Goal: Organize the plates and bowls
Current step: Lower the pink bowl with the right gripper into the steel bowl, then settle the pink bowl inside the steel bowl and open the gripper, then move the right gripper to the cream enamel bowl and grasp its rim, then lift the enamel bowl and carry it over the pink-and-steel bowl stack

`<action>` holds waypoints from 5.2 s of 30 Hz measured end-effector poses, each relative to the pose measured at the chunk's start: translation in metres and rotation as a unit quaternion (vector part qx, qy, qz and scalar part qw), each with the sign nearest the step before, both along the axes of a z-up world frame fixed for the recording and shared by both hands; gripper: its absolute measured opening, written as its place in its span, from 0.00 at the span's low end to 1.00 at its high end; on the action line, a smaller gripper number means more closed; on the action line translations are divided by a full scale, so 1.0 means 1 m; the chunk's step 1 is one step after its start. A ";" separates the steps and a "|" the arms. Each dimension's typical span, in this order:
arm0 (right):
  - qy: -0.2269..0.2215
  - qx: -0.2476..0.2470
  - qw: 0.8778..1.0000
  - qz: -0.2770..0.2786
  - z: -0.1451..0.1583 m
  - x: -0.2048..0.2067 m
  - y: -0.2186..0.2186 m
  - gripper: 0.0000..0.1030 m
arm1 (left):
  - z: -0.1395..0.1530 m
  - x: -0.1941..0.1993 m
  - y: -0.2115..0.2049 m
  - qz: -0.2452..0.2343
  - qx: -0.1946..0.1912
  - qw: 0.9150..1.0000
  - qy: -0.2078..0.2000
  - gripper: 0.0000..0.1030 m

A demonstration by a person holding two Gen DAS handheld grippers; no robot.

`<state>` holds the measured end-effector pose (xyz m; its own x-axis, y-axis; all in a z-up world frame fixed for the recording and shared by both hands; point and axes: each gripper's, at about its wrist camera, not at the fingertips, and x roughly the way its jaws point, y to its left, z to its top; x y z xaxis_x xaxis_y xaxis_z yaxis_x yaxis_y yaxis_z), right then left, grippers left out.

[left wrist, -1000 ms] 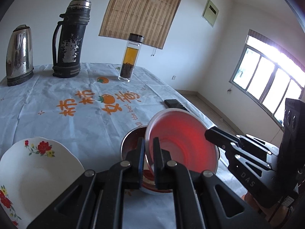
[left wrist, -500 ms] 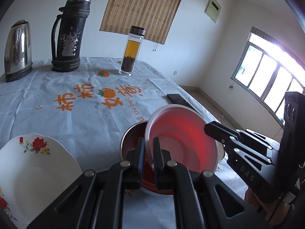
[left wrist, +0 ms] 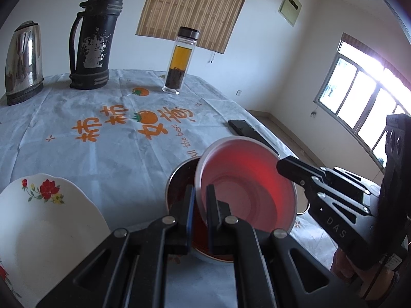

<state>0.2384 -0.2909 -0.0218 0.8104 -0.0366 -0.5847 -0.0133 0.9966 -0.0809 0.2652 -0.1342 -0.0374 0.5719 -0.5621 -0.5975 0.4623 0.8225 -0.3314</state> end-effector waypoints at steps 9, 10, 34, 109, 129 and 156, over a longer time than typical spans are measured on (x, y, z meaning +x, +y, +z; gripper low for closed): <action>0.011 -0.008 1.000 0.003 -0.003 0.004 0.001 0.08 | -0.003 0.002 0.001 -0.002 0.000 1.000 0.010 0.05; 0.013 -0.009 1.000 0.003 -0.004 0.005 0.001 0.08 | -0.004 0.002 0.000 -0.002 0.001 1.000 0.011 0.05; 0.045 -0.017 0.999 0.018 -0.020 0.018 0.005 0.08 | -0.009 0.005 0.004 0.011 0.010 1.000 0.023 0.06; -0.045 0.027 0.998 -0.035 -0.022 -0.056 -0.056 0.60 | 0.001 -0.014 0.015 0.050 0.021 0.997 -0.047 0.72; 0.016 0.100 0.993 -0.057 -0.052 -0.027 -0.123 0.12 | 0.020 -0.049 -0.079 -0.017 0.094 0.991 -0.096 0.28; -0.009 0.149 0.985 -0.089 -0.051 -0.037 -0.147 0.05 | -0.015 -0.041 -0.154 -0.036 0.128 0.991 -0.027 0.15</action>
<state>0.2017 -0.4380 -0.0732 0.8169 -0.0070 -0.5767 0.1617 0.9626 0.2174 0.2242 -0.2880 -0.0523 0.5709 -0.4367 -0.6953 0.5339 0.8408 -0.0897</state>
